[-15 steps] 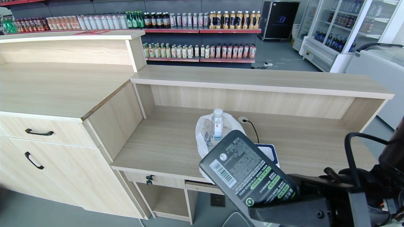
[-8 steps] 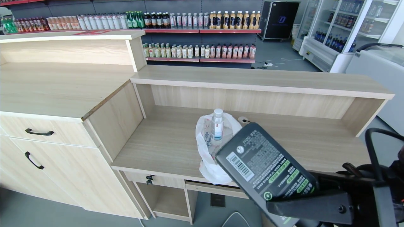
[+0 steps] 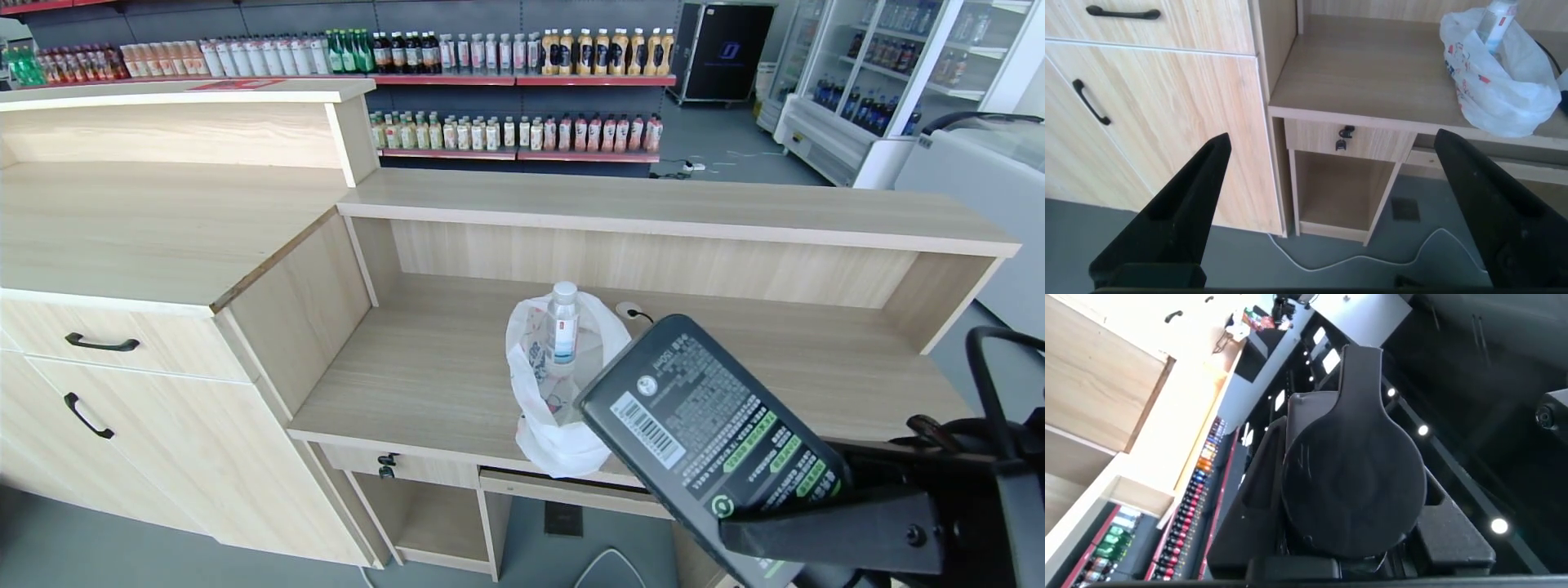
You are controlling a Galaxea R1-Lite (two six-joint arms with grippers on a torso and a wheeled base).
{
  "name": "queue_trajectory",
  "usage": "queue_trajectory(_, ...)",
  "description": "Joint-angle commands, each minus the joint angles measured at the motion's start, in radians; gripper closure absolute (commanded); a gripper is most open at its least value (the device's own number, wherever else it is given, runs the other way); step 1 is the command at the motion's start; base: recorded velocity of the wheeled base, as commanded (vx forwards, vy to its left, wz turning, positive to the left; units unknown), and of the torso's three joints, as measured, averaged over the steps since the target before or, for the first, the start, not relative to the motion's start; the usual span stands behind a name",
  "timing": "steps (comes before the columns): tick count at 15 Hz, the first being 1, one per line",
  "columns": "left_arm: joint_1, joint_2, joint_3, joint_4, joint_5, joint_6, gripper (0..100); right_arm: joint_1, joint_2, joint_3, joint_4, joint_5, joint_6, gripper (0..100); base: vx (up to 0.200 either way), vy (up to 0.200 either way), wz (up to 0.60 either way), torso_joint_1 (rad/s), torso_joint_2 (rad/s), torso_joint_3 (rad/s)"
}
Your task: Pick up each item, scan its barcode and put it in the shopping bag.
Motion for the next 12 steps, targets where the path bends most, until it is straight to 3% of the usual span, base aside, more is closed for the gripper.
queue_trajectory(1, 0.0, 0.0, 0.0, 0.0, 0.0, 0.0, 0, -0.025, -0.015, 0.007, 0.02, 0.011, -0.005, 100, 0.0, 0.0, 0.0, 0.0, 0.0, 0.0)
queue_trajectory(6, 0.0, 0.0, 0.0, 0.0, 0.0, 0.0, 0, -0.025, -0.021, 0.006, 0.068, 0.01, -0.026, 100, 0.0, 0.0, 0.0, 0.0, 0.0, 0.0)
queue_trajectory(8, 0.0, 0.0, 0.0, 0.0, 0.0, 0.0, 0, -0.079, -0.055, -0.001, 0.089, -0.006, 0.055, 100, 0.0, 0.0, 0.0, 0.0, 0.0, 0.0)
queue_trajectory(10, 0.0, 0.0, 0.0, 0.0, 0.0, 0.0, 0, -0.275, -0.158, -0.008, 0.176, -0.125, 0.239, 100, 0.0, 0.0, 0.0, 0.0, 0.0, 0.0)
queue_trajectory(12, 0.0, 0.0, 0.0, 0.0, 0.0, 0.0, 0, -0.588, -0.27, -0.016, 0.232, -0.397, 0.673, 100, 0.0, 0.0, 0.0, 0.0, 0.0, 0.0)
